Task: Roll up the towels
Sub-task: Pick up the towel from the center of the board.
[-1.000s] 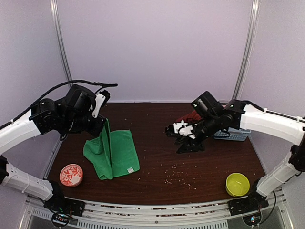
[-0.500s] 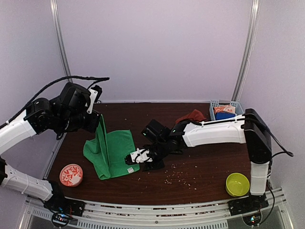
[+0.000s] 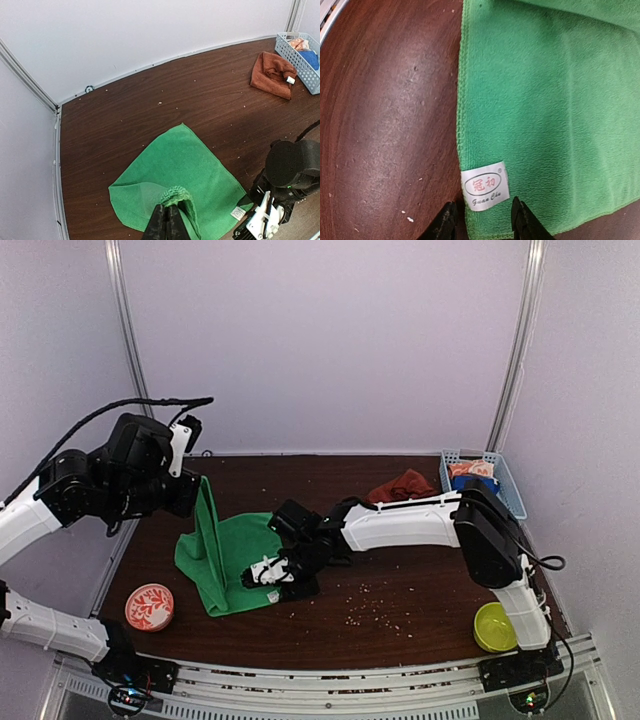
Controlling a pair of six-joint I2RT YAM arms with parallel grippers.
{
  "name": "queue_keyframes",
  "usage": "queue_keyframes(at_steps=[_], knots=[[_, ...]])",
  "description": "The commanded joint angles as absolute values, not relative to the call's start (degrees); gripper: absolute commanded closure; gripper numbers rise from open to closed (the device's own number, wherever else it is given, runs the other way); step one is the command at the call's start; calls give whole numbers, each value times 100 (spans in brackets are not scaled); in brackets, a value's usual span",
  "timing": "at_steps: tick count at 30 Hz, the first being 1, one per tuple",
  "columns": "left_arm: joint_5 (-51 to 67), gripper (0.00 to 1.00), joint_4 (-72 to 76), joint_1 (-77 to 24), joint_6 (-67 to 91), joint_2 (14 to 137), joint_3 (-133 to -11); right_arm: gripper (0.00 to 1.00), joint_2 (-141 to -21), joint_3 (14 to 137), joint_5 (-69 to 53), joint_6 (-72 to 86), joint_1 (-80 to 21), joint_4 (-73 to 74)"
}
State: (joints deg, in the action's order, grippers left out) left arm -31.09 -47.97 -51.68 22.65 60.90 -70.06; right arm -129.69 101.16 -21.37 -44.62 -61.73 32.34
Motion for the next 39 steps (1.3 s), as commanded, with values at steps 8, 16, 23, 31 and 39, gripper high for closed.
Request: queue_keyframes(at_steps=[8,16,23,31,39], knots=[[-3139,100,-4533,-5129,2182,5924,-6781,57,-13204,10320,-1844,-4392,-6153,4070],[-3214,100,-4450,-5124,2092,5984,-6695,86,-13728,11113,-1920,-3904,-6006,4831],[-3352,100,-4320,-5112,1972,6066,-6528,100,-12795,10893,-1648,-3353,-5840,4667],[-3736,100,-4386,-5010,1606,6127,-6791,100,-10599,10206,-1451,-2990,-4952,4824],[-3926,100,-4528,-5010,1567,5850,-6961,100,-8869,9378,-2162,-2871,-3496,4635]])
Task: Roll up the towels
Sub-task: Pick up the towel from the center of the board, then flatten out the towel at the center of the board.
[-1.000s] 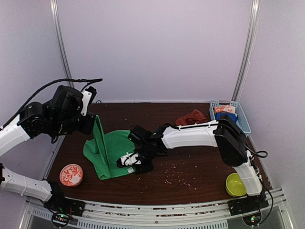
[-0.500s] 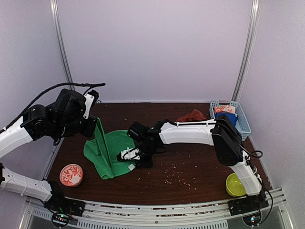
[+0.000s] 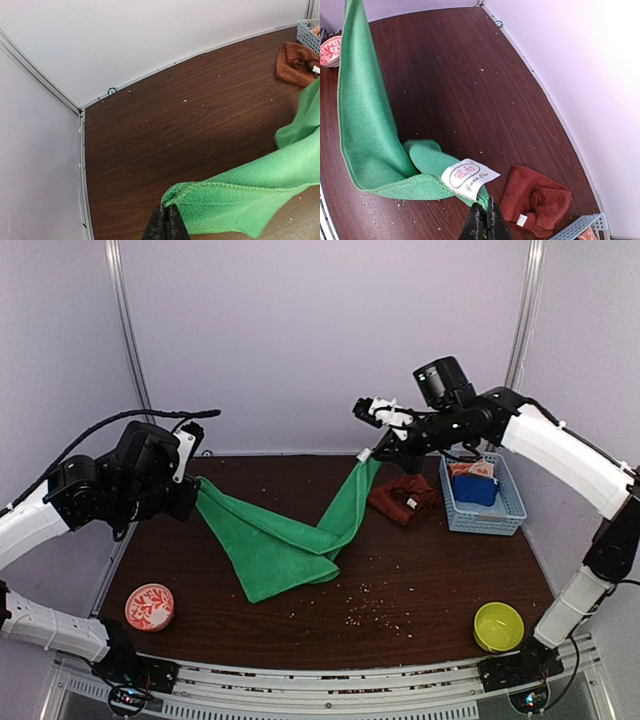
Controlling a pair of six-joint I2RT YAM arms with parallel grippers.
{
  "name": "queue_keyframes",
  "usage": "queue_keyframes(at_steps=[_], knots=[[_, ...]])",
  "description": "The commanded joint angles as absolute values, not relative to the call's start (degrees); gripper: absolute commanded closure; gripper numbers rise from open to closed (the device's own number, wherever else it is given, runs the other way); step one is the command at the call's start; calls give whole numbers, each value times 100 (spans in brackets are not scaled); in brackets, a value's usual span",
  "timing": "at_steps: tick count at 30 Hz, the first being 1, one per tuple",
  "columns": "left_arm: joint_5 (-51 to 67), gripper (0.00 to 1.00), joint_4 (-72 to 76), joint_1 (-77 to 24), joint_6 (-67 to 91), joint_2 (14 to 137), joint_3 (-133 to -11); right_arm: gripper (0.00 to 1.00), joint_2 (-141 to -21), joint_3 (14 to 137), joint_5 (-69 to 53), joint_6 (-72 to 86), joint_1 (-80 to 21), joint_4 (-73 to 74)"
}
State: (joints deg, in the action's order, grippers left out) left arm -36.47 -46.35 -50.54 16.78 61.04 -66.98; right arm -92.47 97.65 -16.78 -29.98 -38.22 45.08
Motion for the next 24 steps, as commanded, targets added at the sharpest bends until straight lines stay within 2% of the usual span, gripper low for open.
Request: queue_keyframes(at_steps=[1,8,11,19,24], knots=[[-3907,100,-4571,-5010,1548,5797,-6975,100,-8719,9356,-2263,-2877,-3391,4684],[-3531,100,-4601,-5010,1467,4967,-6696,100,-7678,8820,-2632,-2738,-2836,4813],[-2922,100,-4646,-5011,1360,4553,-6592,100,-7142,8492,-3339,-2736,-2379,4999],[-848,100,-4626,-5010,1237,3559,-6439,100,-5804,7491,-5238,-4028,-1780,6227],[-501,100,-4631,-5010,1263,3613,-6704,100,-5678,7866,-5859,-4862,-1444,7141]])
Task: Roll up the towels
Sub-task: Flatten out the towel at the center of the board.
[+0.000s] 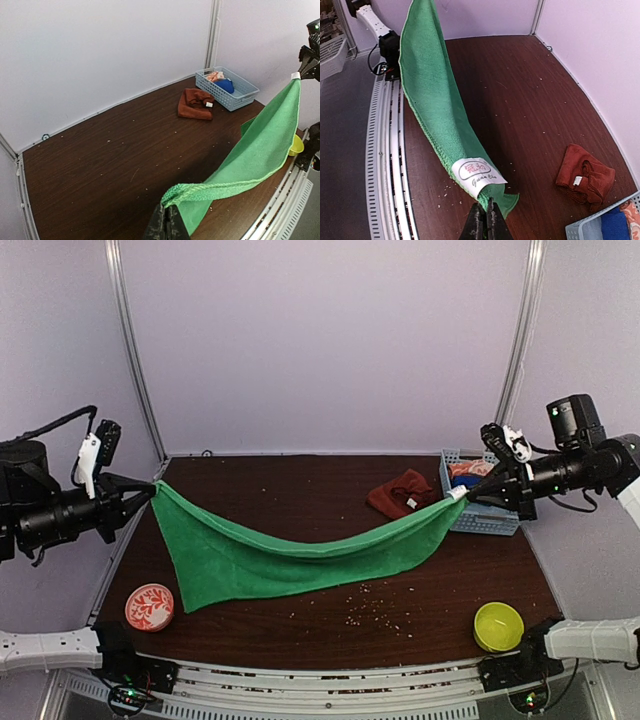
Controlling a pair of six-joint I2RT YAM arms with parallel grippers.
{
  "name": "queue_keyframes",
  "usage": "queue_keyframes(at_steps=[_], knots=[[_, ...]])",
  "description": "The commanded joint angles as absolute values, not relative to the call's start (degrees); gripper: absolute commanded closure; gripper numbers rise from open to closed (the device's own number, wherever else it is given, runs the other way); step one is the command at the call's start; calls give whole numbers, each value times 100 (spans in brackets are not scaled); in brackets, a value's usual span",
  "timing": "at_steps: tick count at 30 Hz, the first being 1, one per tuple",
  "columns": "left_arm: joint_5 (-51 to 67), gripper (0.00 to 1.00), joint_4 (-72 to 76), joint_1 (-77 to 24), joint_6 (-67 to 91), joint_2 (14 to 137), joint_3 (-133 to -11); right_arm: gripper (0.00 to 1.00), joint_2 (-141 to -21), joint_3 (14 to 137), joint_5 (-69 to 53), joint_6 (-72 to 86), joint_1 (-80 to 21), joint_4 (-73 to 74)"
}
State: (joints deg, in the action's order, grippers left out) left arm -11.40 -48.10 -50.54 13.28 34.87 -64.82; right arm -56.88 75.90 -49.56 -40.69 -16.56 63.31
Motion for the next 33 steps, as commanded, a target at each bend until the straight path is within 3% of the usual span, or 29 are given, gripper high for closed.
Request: queue_keyframes(at_steps=[1,5,9,12,17,19,20,23,25,28,33], knots=[[-570,100,-4627,-5011,1273,3737,-6812,100,-5737,7953,-5906,-4873,-1427,7157],[-1541,100,-4463,-5010,1164,4339,-6956,100,-6069,8088,-5615,-4142,-1433,6434],[-2714,100,-3994,-4940,943,5239,-6325,100,-6585,7515,-4782,-3437,-1433,5207],[-1882,100,-3149,-3823,975,6494,-5830,100,-7867,7146,-4091,-2788,-1437,4146],[-1725,100,-2411,-2911,1099,8036,-5923,100,-9573,7565,-3171,-2116,-1450,3570],[-1728,100,-2410,-2700,1209,8591,-6263,90,-9922,7742,-2805,-1811,-1450,3189],[-1719,95,-2470,-2648,1272,8871,-6446,85,-10005,7805,-2618,-1682,-1450,3044],[-1609,61,-2564,-2635,1432,9038,-6815,68,-9986,7917,-2668,-1457,-1450,2900],[-1473,52,-2586,-2645,1492,8908,-6782,64,-9722,7809,-2700,-1435,-1450,2875],[-1371,49,-2920,-2652,1588,8662,-6598,60,-9291,7525,-2592,-1609,-1470,2989],[-847,50,-3819,-2834,1681,8263,-6070,63,-8658,7030,-2549,-2508,-1805,3881]])
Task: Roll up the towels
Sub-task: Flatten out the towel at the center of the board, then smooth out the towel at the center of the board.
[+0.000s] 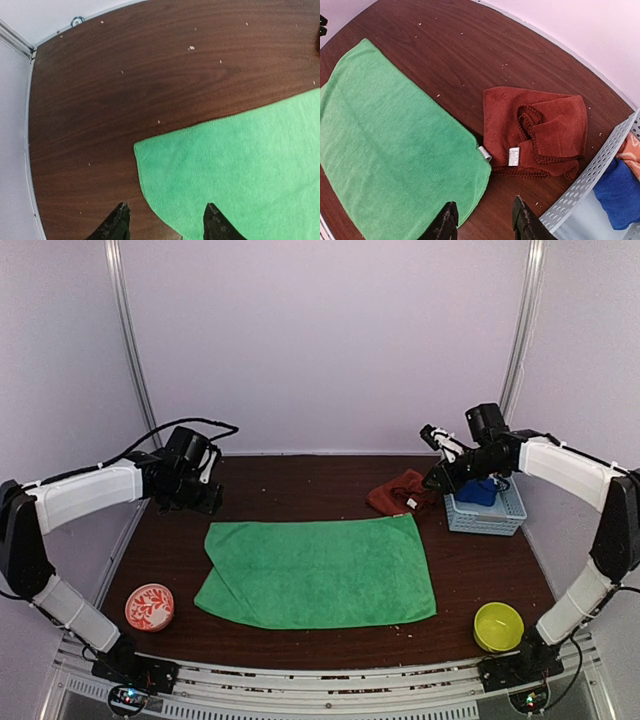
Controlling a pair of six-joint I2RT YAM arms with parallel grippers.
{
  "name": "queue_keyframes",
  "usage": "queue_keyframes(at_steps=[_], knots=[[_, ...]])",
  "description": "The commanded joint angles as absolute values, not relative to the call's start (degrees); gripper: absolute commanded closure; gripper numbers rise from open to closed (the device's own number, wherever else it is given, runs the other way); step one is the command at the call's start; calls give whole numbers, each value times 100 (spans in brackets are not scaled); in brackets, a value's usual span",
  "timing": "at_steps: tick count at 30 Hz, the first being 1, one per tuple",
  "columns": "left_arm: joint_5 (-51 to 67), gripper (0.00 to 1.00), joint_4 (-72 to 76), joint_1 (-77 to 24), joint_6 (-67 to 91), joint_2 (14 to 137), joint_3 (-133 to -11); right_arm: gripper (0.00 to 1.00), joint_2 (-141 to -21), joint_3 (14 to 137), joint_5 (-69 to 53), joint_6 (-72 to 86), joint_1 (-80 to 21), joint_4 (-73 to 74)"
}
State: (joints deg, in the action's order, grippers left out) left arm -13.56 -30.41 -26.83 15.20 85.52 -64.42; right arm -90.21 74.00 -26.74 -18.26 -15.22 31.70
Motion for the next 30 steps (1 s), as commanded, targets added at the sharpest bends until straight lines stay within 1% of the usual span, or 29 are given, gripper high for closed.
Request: queue_keyframes(at_steps=[1,4,6,10,13,19,24,30], knots=[[-782,56,-4033,-2887,1649,8218,-6007,64,-8534,6909,-2622,-2784,-1895,4031],[-641,73,-4608,-2996,1599,8141,-5937,67,-8136,6318,-2599,-3431,-2542,4413],[-503,91,-4918,-3042,1603,8115,-5899,70,-7943,5902,-2380,-3631,-2955,4381],[-112,100,-5076,-3137,1715,8216,-5651,76,-7888,5328,-1860,-3642,-3574,4203],[-36,100,-4991,-3267,1813,8413,-5443,79,-7997,5143,-1740,-3638,-3803,4151],[200,100,-4705,-3530,1916,8802,-5219,80,-8142,4909,-1596,-3810,-3993,4116],[206,100,-4751,-3704,2154,9151,-5029,81,-8273,4800,-1360,-3857,-4012,4039],[158,100,-4922,-3907,2630,9056,-4695,82,-8234,4522,-1050,-3890,-4017,3964]])
